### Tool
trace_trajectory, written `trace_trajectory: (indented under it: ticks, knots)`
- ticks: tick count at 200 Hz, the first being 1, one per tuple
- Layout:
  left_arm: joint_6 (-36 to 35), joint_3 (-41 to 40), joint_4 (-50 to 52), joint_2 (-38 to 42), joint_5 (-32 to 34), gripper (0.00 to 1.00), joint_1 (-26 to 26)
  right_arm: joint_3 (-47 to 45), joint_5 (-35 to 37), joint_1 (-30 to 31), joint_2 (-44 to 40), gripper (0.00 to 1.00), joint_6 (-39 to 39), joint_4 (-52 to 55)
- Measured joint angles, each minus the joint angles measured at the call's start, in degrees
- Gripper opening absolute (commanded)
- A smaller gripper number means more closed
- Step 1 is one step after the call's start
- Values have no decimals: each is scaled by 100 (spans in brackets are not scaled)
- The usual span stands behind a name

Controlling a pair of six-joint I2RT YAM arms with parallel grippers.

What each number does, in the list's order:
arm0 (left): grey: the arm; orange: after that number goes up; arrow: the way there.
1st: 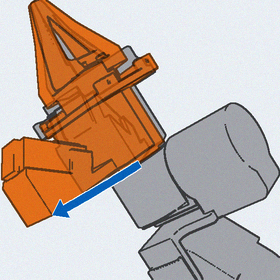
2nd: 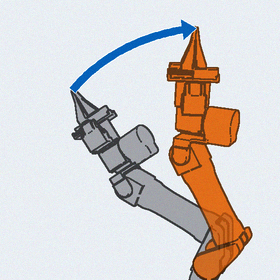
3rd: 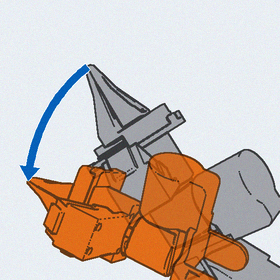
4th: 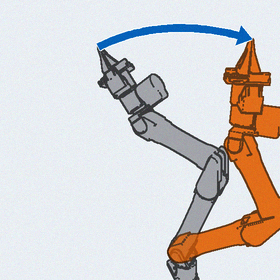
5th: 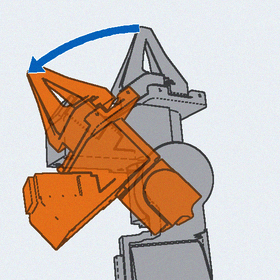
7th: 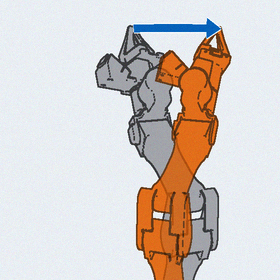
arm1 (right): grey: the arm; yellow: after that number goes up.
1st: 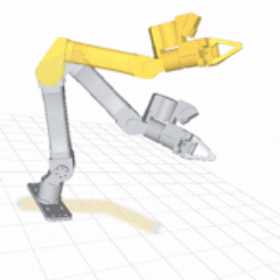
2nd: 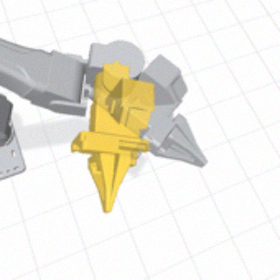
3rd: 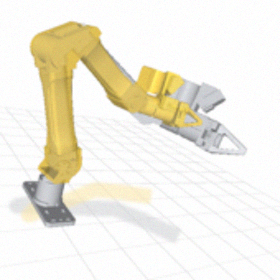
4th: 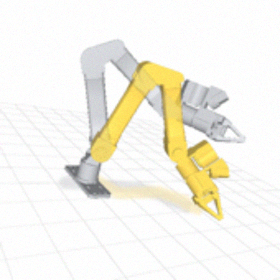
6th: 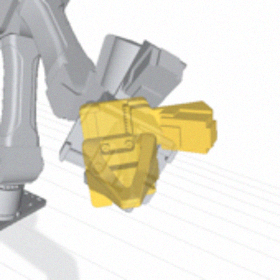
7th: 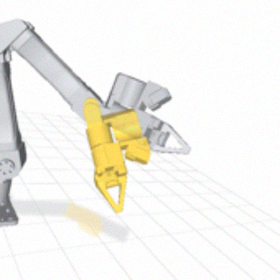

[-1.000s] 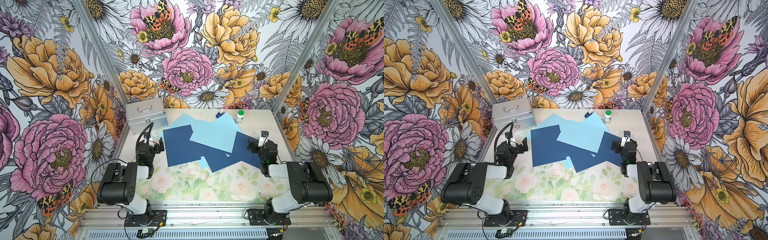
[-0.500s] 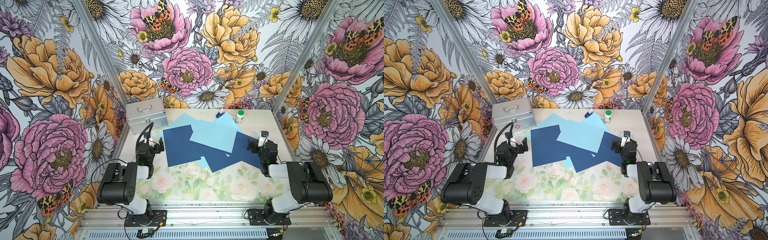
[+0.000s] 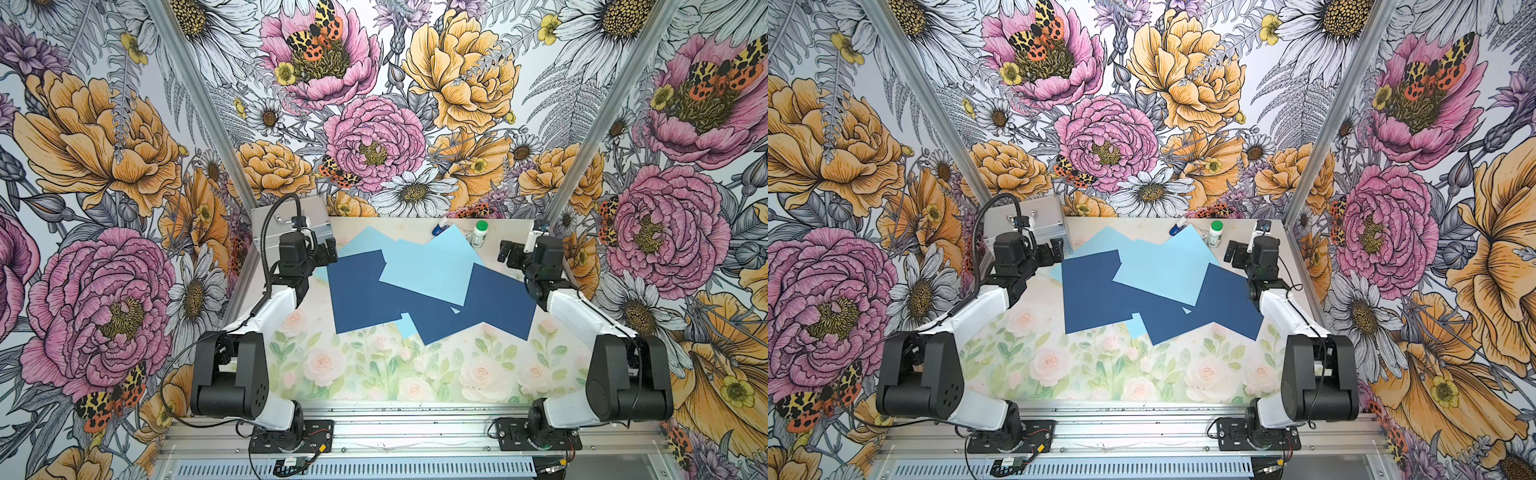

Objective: Sort the scattered colored papers by color
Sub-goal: Pick up the colored paper.

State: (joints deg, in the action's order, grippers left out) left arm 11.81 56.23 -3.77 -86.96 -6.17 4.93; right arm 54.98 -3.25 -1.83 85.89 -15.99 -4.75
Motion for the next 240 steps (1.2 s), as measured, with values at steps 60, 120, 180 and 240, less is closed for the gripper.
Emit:
trace_trajectory:
  ticks: [60, 120, 180, 240]
  knots:
    - [1523, 791, 393, -1440, -1165, 98, 946, 498, -1668, 0, 1038, 99, -1187, 1040]
    - [2439, 1912, 334, -2907, -2243, 98, 1191, 1294, -2448, -2, 2083, 97, -2015, 1095]
    - [2337, 1987, 831, -3049, -1716, 98, 1360, 1792, -2583, -2, 2817, 94, -2444, 1134]
    - [2083, 2168, 1211, -3082, -1252, 98, 1827, 2341, -2597, -2, 3353, 93, -2564, 1143]
